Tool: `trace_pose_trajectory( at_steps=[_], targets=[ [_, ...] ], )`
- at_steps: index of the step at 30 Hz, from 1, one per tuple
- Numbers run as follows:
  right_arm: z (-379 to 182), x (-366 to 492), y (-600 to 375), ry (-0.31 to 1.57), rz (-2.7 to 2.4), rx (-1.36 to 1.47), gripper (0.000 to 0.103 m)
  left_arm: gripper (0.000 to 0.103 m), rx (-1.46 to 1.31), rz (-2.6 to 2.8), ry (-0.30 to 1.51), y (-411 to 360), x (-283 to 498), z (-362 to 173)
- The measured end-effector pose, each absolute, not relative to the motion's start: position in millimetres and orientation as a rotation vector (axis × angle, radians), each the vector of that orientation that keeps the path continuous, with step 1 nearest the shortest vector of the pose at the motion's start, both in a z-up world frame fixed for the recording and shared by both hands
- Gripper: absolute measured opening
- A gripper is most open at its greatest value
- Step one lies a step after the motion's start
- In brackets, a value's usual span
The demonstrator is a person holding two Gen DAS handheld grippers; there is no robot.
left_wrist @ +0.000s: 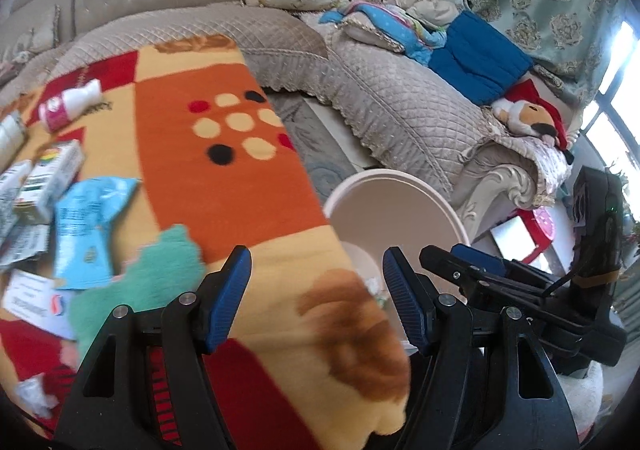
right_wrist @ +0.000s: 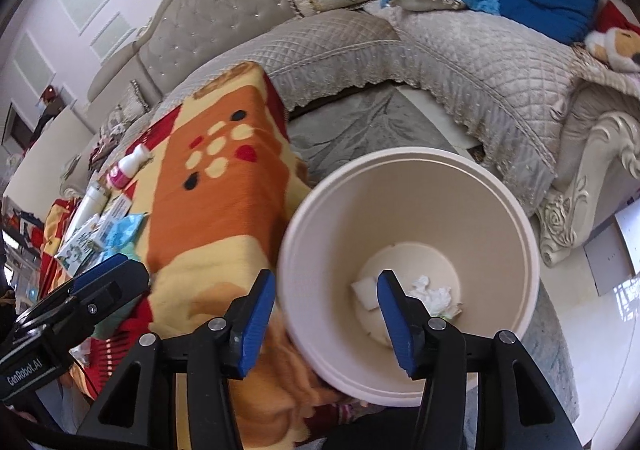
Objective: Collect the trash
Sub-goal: 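Move both grippers back over the blanket toward the crumpled wrapper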
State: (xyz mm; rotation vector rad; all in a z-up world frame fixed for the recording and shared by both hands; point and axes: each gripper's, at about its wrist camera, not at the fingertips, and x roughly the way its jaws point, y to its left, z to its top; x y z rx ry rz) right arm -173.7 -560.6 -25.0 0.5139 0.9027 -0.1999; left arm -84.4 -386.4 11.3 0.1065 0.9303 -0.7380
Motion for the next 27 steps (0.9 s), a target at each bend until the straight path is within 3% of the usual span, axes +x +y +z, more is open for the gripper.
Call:
trace_pose_trajectory(
  at_steps=[4,27],
  targets=[
    [-19,-166,-543,0.897,-0.177,0.489,0.061,0.067,0.102,-0.712,0.901,-366,-85,17],
    [-9,-106,-415,0.964,0.053,0.373,0.062,0.067,0.019,-0.537,0.918,-182,-68,11]
  ],
)
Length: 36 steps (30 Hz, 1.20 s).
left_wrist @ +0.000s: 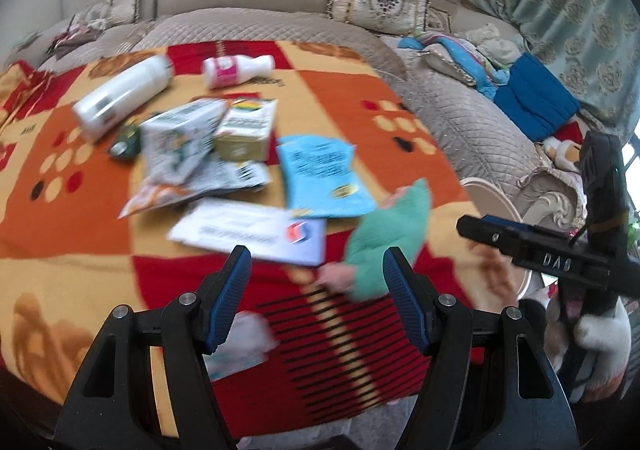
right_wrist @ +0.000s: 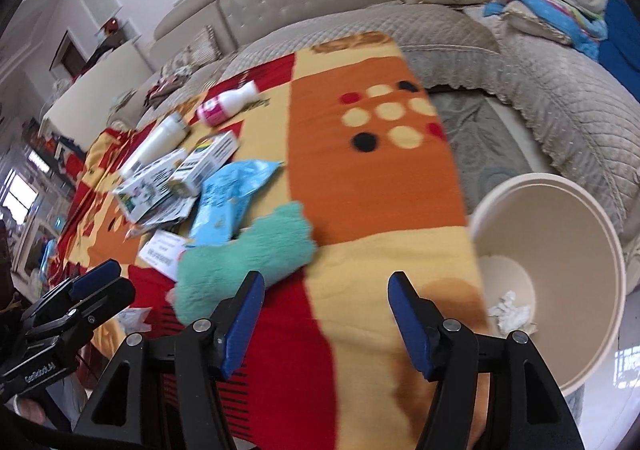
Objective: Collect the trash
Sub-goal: 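Move both grippers back over the blanket toward the crumpled wrapper, then grasp crumpled white-green wrapper with left gripper while right gripper grasps teal towel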
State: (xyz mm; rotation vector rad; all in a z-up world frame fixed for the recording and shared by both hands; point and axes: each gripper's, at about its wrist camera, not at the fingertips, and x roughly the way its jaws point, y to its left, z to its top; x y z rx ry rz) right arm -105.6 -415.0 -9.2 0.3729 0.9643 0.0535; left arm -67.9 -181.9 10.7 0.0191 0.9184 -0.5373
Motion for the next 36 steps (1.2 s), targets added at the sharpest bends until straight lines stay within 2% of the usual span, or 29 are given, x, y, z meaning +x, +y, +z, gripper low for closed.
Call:
trace_pose_trajectory(
  at_steps=[11,16,24,25,27,28,30,36],
  targets=[
    [-30,-81,-369,1.047,0.165,0.434,0.063,0.067,0.006,-0.533,1.001,-119,-76,-21],
    [-30,-74,-362,1.042,0.172,0.468,0.069,0.067,0.033,-0.544,1.004,-121,-77,-31],
    [-29,-63,-339,1.031,0.219,0.477,0.070,0.066,0.066,-0.541,1.003,-133,-69,-45],
    [-31,-61,-337,1.026,0.212,0.465,0.070,0.065,0.049,-0.547,1.004,-132,-66,-45],
    [-34,-57,-336,1.010,0.201,0.453,0.070,0.052,0.016,-0.557,1.010,-130,-63,-45],
    [-35,-56,-336,1.008,0.198,0.444,0.066,0.049,0.001,-0.556,1.018,-128,-61,-45],
    [-32,-58,-337,0.984,0.216,0.413,0.059,0.028,-0.015,-0.550,1.023,-126,-58,-45],
    [-26,-67,-343,0.961,0.238,0.352,0.052,0.024,-0.021,-0.545,1.020,-129,-55,-41]
  ],
)
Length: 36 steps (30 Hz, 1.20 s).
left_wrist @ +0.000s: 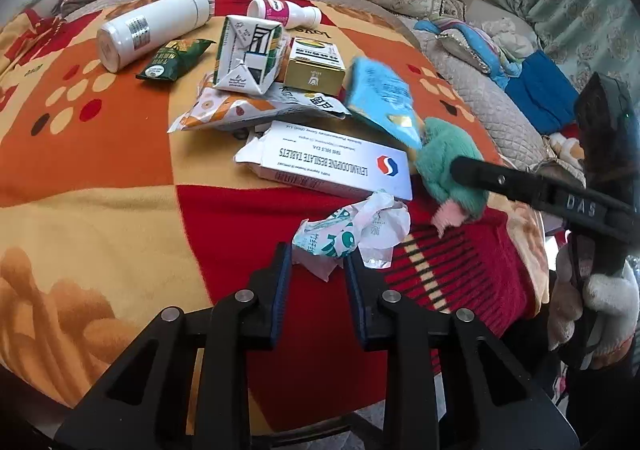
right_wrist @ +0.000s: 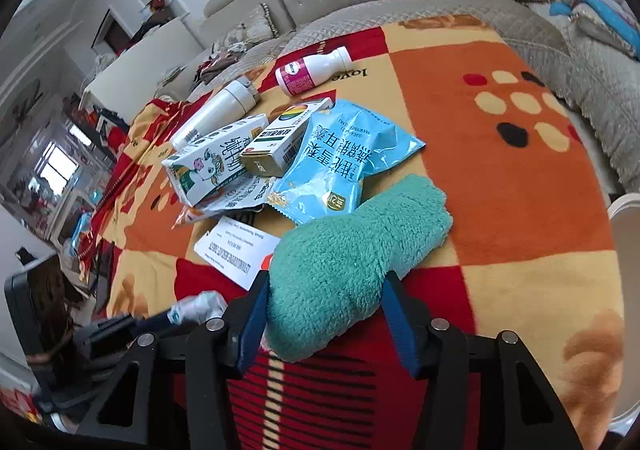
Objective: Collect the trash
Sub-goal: 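Grasp crumpled white-green wrapper with left gripper while right gripper grasps teal towel, then carry wrapper and teal towel over the white bin and open both grippers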
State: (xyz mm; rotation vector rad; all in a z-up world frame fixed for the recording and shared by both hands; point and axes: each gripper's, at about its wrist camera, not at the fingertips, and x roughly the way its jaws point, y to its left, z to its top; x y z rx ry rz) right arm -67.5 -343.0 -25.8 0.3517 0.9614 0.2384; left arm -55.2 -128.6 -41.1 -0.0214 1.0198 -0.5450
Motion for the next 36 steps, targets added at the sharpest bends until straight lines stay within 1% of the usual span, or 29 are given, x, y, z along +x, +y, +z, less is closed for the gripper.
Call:
trace_pose_trajectory(
  at_steps=[2,4,5,6,7,8,11,13,14,17,20,21,22,24,25,26,27,28,31,36],
  targets=[
    [-25,-73,-344,0.970,0.233,0.317,0.052,0.025,-0.011,-0.564,1.007,-132,-58,-37],
    [-25,-78,-347,0.994,0.241,0.298,0.052,0.028,-0.009,-0.590,0.998,-132,-60,-34],
    [-25,-79,-349,1.012,0.247,0.295,0.052,0.039,-0.004,-0.606,1.000,-133,-61,-33],
    [-25,-80,-352,1.023,0.245,0.297,0.052,0.053,-0.004,-0.612,0.999,-134,-61,-32],
    [-26,-81,-354,1.032,0.242,0.297,0.052,0.058,-0.007,-0.620,0.996,-134,-61,-32],
    [-25,-81,-356,1.043,0.243,0.298,0.053,0.060,-0.017,-0.625,0.989,-134,-60,-31],
    [-23,-81,-360,1.037,0.236,0.323,0.056,0.060,-0.020,-0.627,0.994,-138,-57,-32],
    [-24,-81,-363,1.026,0.234,0.365,0.068,0.060,-0.020,-0.629,1.001,-142,-54,-35],
    [-25,-80,-364,1.021,0.230,0.395,0.070,0.060,-0.017,-0.628,1.004,-144,-53,-37],
    [-29,-74,-365,1.023,0.215,0.452,0.071,0.060,0.002,-0.624,1.010,-152,-50,-40],
    [-33,-66,-360,1.023,0.232,0.503,0.071,0.058,0.002,-0.612,1.017,-156,-49,-44],
    [-35,-64,-357,1.027,0.235,0.521,0.073,0.052,0.000,-0.617,1.020,-157,-49,-45],
    [-35,-62,-356,1.020,0.234,0.529,0.077,0.047,-0.001,-0.621,1.024,-158,-50,-47],
    [-38,-58,-354,1.000,0.226,0.532,0.078,0.033,0.022,-0.597,1.025,-161,-51,-50],
    [-40,-56,-354,0.997,0.223,0.529,0.078,0.031,0.028,-0.587,1.022,-161,-52,-50],
    [-42,-54,-355,0.999,0.220,0.524,0.077,0.027,0.024,-0.584,1.024,-160,-51,-50],
    [-44,-54,-356,1.000,0.218,0.514,0.068,0.022,0.017,-0.582,1.028,-159,-51,-49],
    [-44,-55,-357,0.995,0.226,0.504,0.064,0.021,0.013,-0.578,1.030,-158,-50,-48],
    [-37,-64,-359,0.968,0.250,0.474,0.058,0.018,0.001,-0.564,1.015,-154,-51,-41],
    [-19,-82,-363,0.920,0.260,0.398,0.057,0.017,-0.022,-0.590,0.985,-158,-55,-24]
  ],
)
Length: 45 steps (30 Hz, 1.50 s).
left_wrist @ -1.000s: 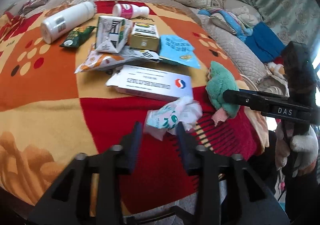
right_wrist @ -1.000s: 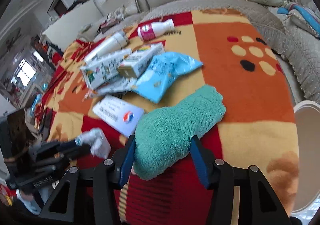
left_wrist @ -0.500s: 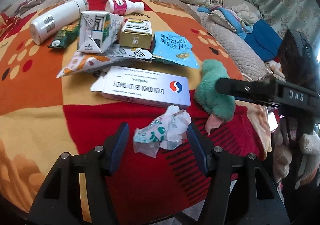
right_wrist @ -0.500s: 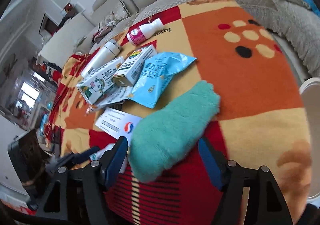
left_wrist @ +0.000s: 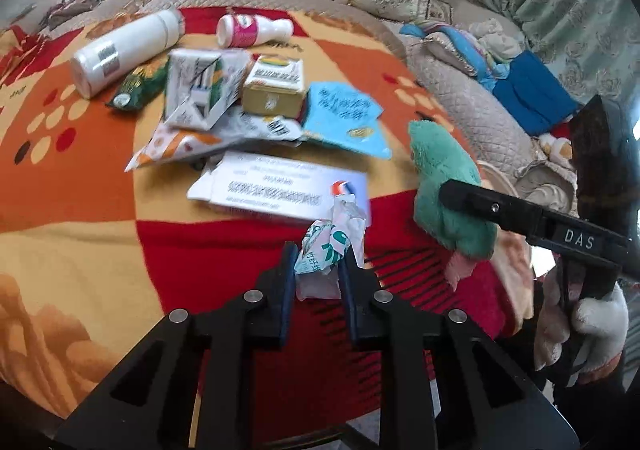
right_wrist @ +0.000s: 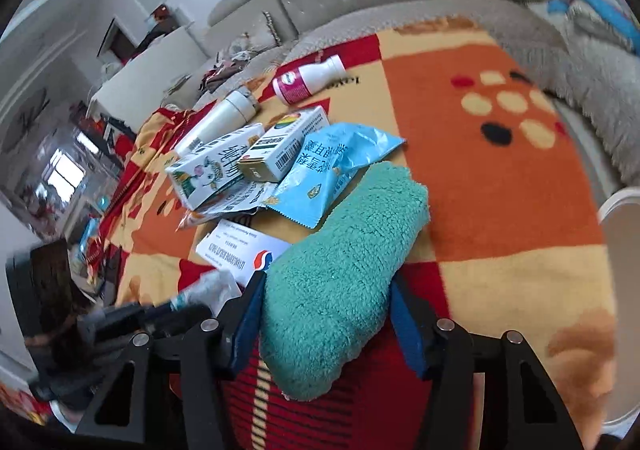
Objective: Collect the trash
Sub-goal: 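Carry wrapper and teal towel over the white bin and open both grippers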
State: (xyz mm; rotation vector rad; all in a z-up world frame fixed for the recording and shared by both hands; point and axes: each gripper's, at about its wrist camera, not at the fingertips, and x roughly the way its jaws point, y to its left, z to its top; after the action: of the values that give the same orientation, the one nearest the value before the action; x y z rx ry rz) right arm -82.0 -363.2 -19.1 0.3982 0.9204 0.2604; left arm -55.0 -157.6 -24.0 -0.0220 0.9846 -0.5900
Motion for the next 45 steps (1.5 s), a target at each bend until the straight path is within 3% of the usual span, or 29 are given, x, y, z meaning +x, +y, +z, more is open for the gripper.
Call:
trace_pose_trajectory(
  at_steps=[18,45],
  targets=[
    [8,-133,-447,0.838,0.113,0.437,0.057,0.017,0.067,-0.709,0.938,-261,-69,5],
    [-29,-197,-585,0.883,-0.183,0.525,0.057,0.018,0.215,-0.867,0.981,-440,-85,-12]
  ],
)
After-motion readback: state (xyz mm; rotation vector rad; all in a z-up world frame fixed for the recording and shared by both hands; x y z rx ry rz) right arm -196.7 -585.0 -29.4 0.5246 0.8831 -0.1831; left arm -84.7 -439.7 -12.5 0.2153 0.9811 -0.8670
